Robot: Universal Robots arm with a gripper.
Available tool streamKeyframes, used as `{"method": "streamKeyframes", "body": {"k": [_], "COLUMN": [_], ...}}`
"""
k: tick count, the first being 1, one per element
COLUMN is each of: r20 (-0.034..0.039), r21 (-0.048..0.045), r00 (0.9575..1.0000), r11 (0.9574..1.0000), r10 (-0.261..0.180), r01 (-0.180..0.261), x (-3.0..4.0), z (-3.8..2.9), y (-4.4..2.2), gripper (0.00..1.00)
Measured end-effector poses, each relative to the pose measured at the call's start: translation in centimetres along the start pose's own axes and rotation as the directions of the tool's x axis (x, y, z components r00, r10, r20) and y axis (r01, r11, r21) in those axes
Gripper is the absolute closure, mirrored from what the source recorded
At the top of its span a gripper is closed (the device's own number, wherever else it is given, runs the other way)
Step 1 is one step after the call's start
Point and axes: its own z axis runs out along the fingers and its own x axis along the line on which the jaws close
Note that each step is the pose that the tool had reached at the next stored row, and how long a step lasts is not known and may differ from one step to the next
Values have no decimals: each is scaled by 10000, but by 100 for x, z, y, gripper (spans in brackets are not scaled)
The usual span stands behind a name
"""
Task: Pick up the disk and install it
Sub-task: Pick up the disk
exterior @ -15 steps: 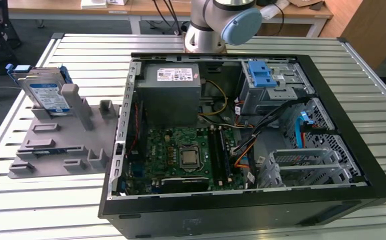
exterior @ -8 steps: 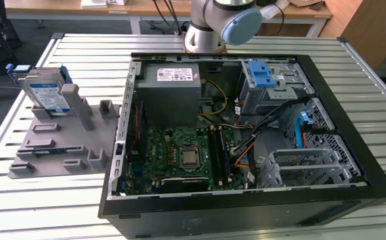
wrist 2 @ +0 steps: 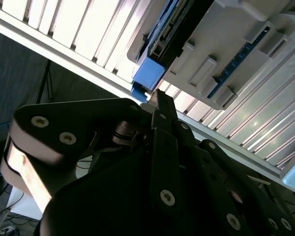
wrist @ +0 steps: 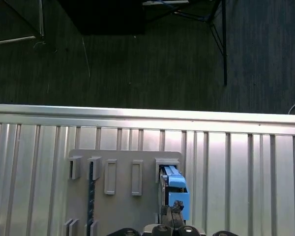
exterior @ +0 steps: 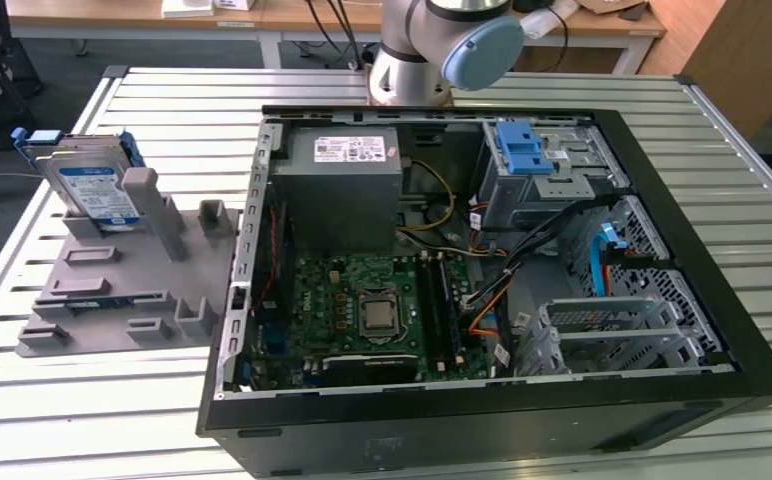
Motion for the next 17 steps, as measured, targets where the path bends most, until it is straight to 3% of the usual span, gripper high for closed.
{"method": "streamKeyframes", "body": {"k": [14, 17], "r20": [5, 1], "r21": [26, 91], "r00": [9999, 9996], "r11": [9999, 9996], "r10": [124, 270], "r01": [-124, -270], "x": [0, 0], "z": [43, 49], "y": [3, 3], "gripper": [89, 89]}}
